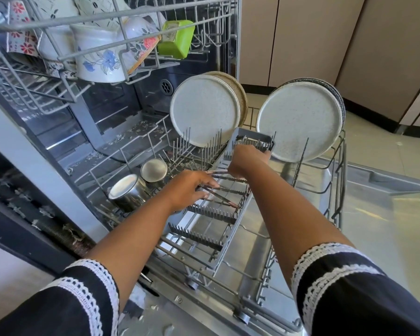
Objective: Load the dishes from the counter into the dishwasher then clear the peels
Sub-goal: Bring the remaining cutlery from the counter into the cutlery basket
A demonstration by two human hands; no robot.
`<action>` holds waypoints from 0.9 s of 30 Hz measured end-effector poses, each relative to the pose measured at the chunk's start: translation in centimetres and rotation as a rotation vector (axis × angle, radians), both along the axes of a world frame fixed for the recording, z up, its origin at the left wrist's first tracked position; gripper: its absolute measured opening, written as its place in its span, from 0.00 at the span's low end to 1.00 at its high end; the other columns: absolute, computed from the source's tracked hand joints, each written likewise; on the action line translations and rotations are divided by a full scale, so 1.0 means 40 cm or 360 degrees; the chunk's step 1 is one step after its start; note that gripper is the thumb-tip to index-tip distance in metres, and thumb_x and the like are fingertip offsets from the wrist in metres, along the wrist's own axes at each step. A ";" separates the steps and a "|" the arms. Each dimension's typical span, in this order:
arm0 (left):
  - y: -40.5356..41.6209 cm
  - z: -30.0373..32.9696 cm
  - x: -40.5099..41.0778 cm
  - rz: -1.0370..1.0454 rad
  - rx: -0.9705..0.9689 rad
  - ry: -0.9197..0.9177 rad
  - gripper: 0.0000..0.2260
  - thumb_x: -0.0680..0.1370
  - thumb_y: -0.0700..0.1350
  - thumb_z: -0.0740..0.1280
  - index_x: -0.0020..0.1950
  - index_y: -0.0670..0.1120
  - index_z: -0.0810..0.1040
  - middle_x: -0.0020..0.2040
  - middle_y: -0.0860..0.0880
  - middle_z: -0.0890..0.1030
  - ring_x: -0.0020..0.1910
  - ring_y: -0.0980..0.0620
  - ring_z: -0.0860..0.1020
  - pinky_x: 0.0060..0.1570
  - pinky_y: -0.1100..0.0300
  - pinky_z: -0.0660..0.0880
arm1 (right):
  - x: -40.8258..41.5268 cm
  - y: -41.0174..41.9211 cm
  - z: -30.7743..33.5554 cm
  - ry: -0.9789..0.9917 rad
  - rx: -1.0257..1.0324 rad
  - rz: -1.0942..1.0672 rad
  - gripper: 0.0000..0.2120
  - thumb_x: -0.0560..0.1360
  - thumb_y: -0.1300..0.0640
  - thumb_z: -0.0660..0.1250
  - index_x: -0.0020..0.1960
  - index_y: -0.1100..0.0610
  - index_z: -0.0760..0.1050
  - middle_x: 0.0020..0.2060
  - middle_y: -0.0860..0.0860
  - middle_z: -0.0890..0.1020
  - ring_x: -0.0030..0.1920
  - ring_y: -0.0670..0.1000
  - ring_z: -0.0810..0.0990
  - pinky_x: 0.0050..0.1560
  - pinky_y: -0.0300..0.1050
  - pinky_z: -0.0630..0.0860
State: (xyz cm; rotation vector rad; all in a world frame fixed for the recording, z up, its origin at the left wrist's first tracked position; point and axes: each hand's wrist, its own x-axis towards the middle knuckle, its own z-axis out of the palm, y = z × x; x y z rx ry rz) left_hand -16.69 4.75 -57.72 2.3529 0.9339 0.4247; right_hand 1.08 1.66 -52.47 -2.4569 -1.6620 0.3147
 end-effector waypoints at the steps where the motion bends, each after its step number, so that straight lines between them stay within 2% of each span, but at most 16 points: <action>1: -0.002 0.002 0.002 -0.0016 -0.0007 -0.0018 0.18 0.73 0.35 0.72 0.56 0.54 0.82 0.59 0.56 0.81 0.60 0.59 0.77 0.63 0.51 0.75 | 0.001 0.000 0.000 -0.0003 0.0007 0.0005 0.19 0.74 0.63 0.63 0.64 0.58 0.71 0.56 0.52 0.80 0.59 0.54 0.77 0.73 0.63 0.52; 4: -0.012 0.015 0.010 0.0027 -0.0043 -0.0097 0.21 0.72 0.34 0.69 0.56 0.57 0.80 0.59 0.57 0.80 0.60 0.58 0.77 0.62 0.54 0.75 | 0.009 -0.003 0.006 0.0009 0.0045 0.0016 0.16 0.74 0.61 0.63 0.61 0.57 0.73 0.51 0.51 0.79 0.57 0.54 0.78 0.73 0.62 0.52; 7: -0.015 0.034 0.008 0.0149 -0.0034 -0.0283 0.20 0.73 0.34 0.64 0.59 0.54 0.79 0.60 0.57 0.78 0.62 0.58 0.74 0.65 0.56 0.70 | 0.014 -0.006 0.013 -0.0003 0.0081 -0.0004 0.15 0.75 0.58 0.63 0.61 0.57 0.73 0.54 0.52 0.80 0.59 0.55 0.77 0.74 0.63 0.50; 11: 0.005 0.030 0.002 0.0337 0.0704 -0.0141 0.18 0.77 0.40 0.65 0.66 0.50 0.75 0.66 0.53 0.75 0.67 0.51 0.69 0.72 0.47 0.58 | 0.013 -0.001 0.015 -0.0062 0.0162 -0.0036 0.17 0.76 0.53 0.63 0.63 0.56 0.72 0.55 0.53 0.80 0.62 0.57 0.75 0.73 0.63 0.51; 13: 0.011 0.024 0.000 0.0489 0.0896 -0.0051 0.19 0.78 0.42 0.63 0.69 0.51 0.72 0.71 0.52 0.71 0.73 0.50 0.63 0.74 0.43 0.50 | 0.011 0.001 0.016 -0.0105 0.0212 -0.0045 0.20 0.76 0.51 0.63 0.66 0.56 0.70 0.56 0.54 0.79 0.64 0.58 0.73 0.72 0.62 0.53; 16: 0.009 0.023 0.000 0.0616 0.1027 0.0008 0.19 0.80 0.47 0.61 0.72 0.52 0.69 0.76 0.51 0.63 0.78 0.48 0.53 0.74 0.42 0.41 | 0.011 -0.003 0.023 -0.0131 0.0299 -0.0078 0.23 0.76 0.51 0.63 0.69 0.56 0.67 0.63 0.55 0.76 0.67 0.59 0.69 0.72 0.61 0.56; 19: 0.008 0.037 0.008 0.0683 0.1031 0.0113 0.22 0.82 0.55 0.55 0.76 0.53 0.62 0.79 0.50 0.53 0.78 0.48 0.45 0.72 0.42 0.37 | 0.010 -0.014 0.039 -0.0128 0.0451 -0.0099 0.18 0.77 0.56 0.60 0.67 0.55 0.69 0.64 0.53 0.75 0.67 0.57 0.69 0.70 0.60 0.56; 22: 0.013 0.038 0.015 0.0754 0.0889 0.0287 0.29 0.81 0.62 0.48 0.79 0.54 0.48 0.80 0.49 0.41 0.77 0.48 0.37 0.70 0.44 0.31 | 0.006 -0.022 0.044 -0.0112 0.0563 -0.0114 0.16 0.80 0.54 0.55 0.65 0.54 0.69 0.63 0.53 0.75 0.65 0.57 0.71 0.68 0.59 0.58; 24: 0.008 0.036 0.016 0.0785 0.0828 0.0314 0.32 0.80 0.64 0.48 0.79 0.53 0.42 0.79 0.48 0.37 0.77 0.47 0.36 0.70 0.45 0.31 | 0.008 -0.024 0.039 -0.0065 0.0608 -0.0145 0.18 0.82 0.50 0.50 0.67 0.54 0.68 0.65 0.53 0.73 0.66 0.56 0.70 0.69 0.59 0.59; 27: -0.004 0.047 0.018 0.0802 0.0804 0.0333 0.36 0.80 0.63 0.53 0.79 0.50 0.39 0.79 0.45 0.36 0.77 0.46 0.35 0.72 0.43 0.33 | 0.018 -0.031 0.037 -0.0058 0.0599 -0.0158 0.22 0.83 0.45 0.47 0.71 0.55 0.65 0.68 0.54 0.69 0.69 0.56 0.66 0.70 0.58 0.57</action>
